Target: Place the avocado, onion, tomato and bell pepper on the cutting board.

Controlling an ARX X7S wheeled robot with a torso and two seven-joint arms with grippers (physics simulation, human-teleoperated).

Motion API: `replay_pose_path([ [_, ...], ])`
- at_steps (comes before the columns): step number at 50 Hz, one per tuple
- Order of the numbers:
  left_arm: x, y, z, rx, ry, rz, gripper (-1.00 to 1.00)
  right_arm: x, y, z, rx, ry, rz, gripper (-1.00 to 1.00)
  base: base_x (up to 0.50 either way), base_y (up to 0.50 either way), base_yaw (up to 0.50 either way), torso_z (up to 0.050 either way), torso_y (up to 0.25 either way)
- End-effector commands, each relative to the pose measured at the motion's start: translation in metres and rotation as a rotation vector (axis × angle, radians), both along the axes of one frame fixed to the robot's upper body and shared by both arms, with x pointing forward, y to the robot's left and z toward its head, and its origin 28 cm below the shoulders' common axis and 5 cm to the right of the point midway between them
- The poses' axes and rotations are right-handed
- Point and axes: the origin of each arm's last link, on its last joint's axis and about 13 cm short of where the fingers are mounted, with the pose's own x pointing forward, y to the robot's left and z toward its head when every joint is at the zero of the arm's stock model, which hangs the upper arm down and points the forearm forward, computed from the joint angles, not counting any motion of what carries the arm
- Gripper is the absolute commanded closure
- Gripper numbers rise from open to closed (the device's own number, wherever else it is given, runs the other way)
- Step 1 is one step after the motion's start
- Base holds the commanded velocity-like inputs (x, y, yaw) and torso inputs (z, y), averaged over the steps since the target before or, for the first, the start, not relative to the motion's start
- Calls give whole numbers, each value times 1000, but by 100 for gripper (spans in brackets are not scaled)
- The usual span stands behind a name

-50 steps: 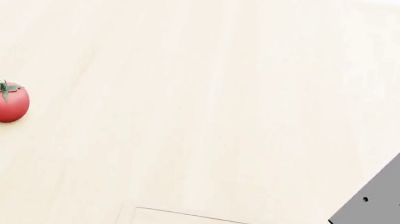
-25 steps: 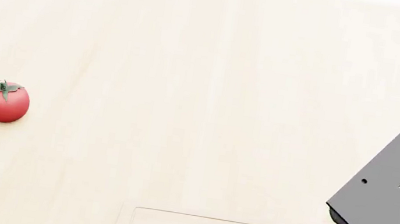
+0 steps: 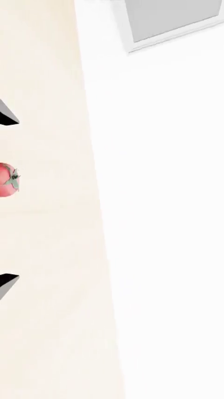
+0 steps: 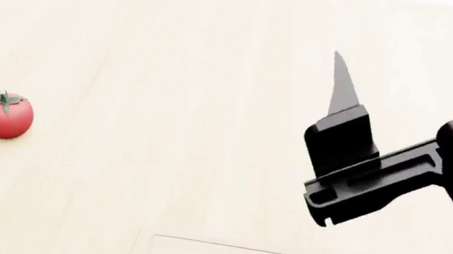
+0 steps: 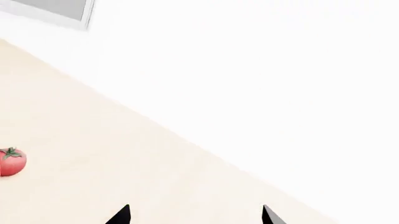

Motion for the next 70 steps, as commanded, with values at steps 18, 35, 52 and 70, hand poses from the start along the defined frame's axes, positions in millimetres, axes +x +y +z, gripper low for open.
replay_pose_path([
  [18, 101, 12, -6, -57, 323, -9, -100, -23, 19, -35, 217, -37, -114, -100, 0, 0, 0, 0, 0],
  [35, 163, 7, -19, -49, 364, 16, -100, -33, 17, -42, 249, -14, -107, -100, 0, 0, 0, 0, 0],
  [52, 200, 11, -42, -52, 432, 78, -100, -44, 20, -43, 259, -7, -99, -100, 0, 0, 0, 0, 0],
  [70, 218, 7, -58, -51, 473, 99, -100, -52, 18, -41, 257, -2, -95, -100, 0, 0, 0, 0, 0],
])
